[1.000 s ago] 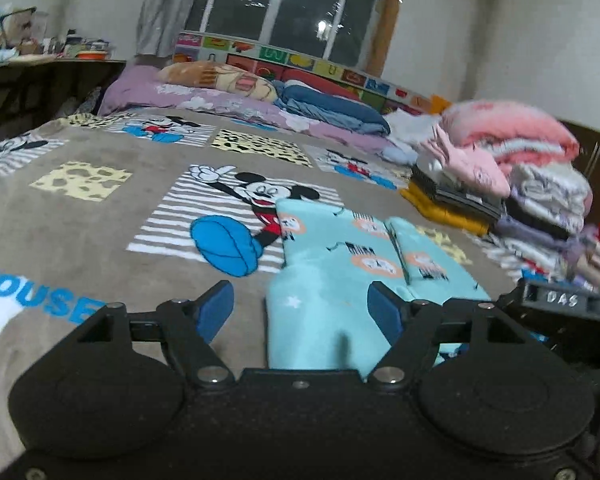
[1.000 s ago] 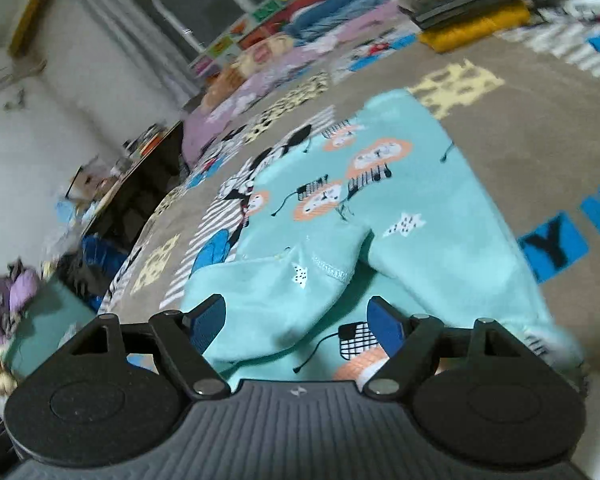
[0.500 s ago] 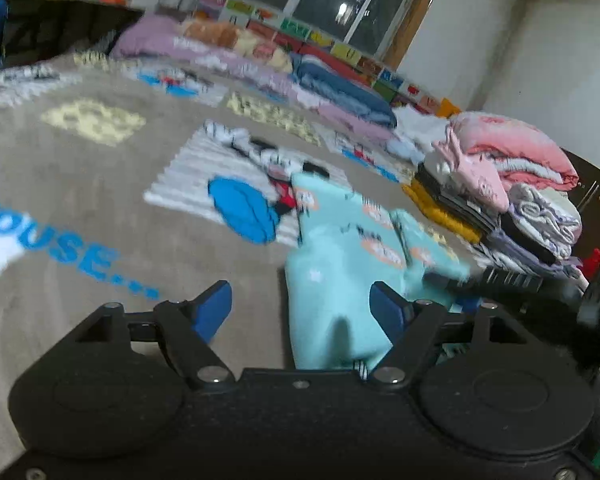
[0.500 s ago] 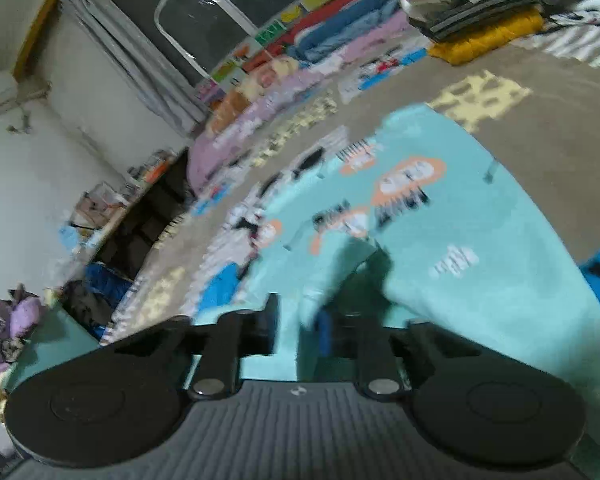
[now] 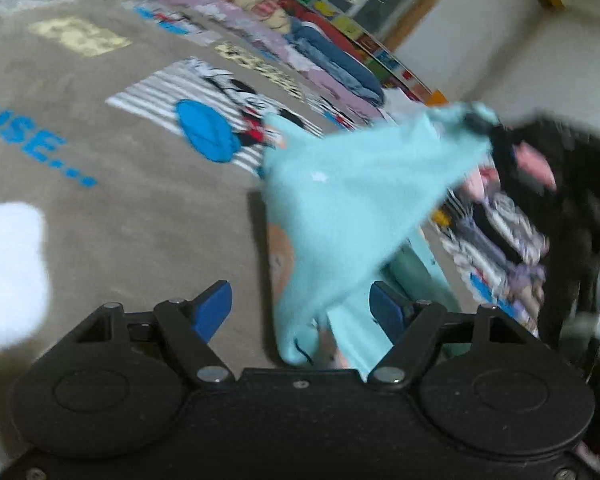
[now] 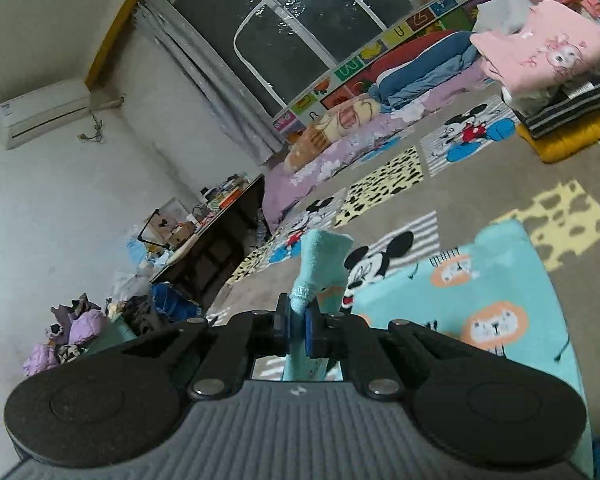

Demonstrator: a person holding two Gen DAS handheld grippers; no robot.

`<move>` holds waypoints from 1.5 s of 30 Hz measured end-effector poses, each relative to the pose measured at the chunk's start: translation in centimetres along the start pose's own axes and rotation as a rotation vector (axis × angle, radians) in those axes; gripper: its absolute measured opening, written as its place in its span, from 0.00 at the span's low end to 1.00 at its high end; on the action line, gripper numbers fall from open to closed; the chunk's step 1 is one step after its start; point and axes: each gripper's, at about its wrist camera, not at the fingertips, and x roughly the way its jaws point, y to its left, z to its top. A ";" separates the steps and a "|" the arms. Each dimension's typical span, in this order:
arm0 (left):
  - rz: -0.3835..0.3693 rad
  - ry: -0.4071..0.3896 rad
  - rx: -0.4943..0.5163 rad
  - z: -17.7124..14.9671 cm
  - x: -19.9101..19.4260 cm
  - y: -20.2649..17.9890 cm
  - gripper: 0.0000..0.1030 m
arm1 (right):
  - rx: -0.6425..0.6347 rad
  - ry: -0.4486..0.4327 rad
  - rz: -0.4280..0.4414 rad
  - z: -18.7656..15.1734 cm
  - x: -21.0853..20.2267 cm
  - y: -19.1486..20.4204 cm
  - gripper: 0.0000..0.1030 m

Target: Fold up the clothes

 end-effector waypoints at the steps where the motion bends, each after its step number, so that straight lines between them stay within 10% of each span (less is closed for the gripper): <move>1: 0.010 -0.005 0.036 -0.3 0.1 -0.7 0.73 | -0.005 0.002 0.002 0.4 0.0 0.1 0.08; 9: 0.150 -0.136 0.262 -1.4 -0.2 -4.3 0.45 | -0.031 -0.020 0.017 2.3 -2.0 0.4 0.08; 16: 0.219 -0.099 0.480 -3.1 1.9 -6.7 0.12 | 0.020 -0.072 -0.012 2.8 -4.9 -2.2 0.08; 25: 0.343 -0.129 0.900 -6.7 3.8 -10.3 0.08 | 0.102 -0.117 -0.070 2.3 -8.4 -7.2 0.07; 45: 0.253 -0.062 0.997 -8.3 5.5 -12.1 0.07 | 0.242 -0.162 -0.140 -1.0 -12.7 -15.6 0.07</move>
